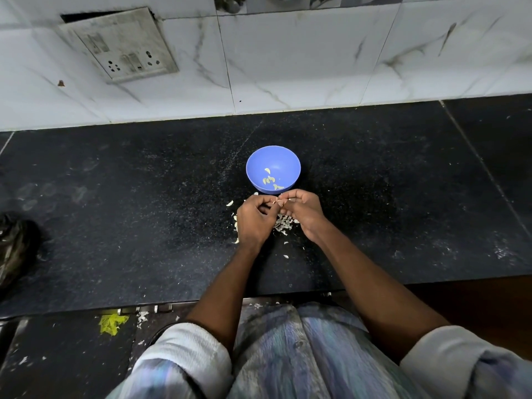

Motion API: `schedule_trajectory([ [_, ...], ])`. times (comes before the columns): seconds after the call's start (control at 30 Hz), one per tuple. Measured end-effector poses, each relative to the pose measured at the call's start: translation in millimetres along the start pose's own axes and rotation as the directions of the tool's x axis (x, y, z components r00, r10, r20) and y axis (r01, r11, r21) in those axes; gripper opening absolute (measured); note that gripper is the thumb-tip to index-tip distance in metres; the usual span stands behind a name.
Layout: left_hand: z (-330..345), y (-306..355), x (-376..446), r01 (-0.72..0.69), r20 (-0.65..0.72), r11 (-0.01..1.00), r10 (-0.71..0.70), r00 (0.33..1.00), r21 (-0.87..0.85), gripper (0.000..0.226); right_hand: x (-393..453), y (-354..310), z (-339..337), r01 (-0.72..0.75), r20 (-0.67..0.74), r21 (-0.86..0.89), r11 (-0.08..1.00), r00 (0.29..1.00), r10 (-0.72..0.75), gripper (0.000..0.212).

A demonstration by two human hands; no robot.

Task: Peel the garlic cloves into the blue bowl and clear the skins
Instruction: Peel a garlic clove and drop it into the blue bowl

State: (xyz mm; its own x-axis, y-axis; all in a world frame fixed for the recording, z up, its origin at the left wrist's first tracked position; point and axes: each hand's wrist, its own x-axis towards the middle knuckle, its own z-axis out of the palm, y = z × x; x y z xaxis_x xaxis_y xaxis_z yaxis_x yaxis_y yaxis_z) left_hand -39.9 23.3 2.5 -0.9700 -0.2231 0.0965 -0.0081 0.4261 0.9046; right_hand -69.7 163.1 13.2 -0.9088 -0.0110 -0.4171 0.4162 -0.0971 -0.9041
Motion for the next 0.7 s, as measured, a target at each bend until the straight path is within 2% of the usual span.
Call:
schedule_trajectory([
  [0.07, -0.1, -0.2, -0.4, 0.01, -0.007, 1.0, -0.01, 1.0, 0.017, 0.002, -0.7, -1.3, 0.7, 0.049, -0.02, -0.021, 0.999, 0.999, -0.049, 0.014],
  [0.3, 1.7, -1.5, -2.0, 0.056, -0.057, 0.998, -0.055, 0.997, 0.011, 0.008, -3.3, 1.3, -3.0, 0.12, 0.018, 0.016, 0.993, 0.993, -0.12, 0.025],
  [0.43, 2.9, -1.6, -1.9, 0.098, 0.009, 0.995, -0.098, 0.995, -0.023, 0.007, -3.4, 2.2, -3.4, 0.159, -0.026, -0.054, 0.986, 0.987, -0.161, 0.018],
  [0.57, 3.4, -2.1, 0.7, 0.169, 0.059, 0.981, -0.164, 0.985, -0.097, 0.016, -3.2, 1.1, -4.4, 0.205, 0.0, -0.09, 0.975, 0.979, -0.206, 0.016],
  [0.7, 2.9, -3.8, -0.5, 0.151, 0.082, 0.983, -0.143, 0.986, -0.101, 0.013, -3.4, -1.0, -5.7, 0.206, 0.003, -0.096, 0.974, 0.979, -0.206, 0.016],
])
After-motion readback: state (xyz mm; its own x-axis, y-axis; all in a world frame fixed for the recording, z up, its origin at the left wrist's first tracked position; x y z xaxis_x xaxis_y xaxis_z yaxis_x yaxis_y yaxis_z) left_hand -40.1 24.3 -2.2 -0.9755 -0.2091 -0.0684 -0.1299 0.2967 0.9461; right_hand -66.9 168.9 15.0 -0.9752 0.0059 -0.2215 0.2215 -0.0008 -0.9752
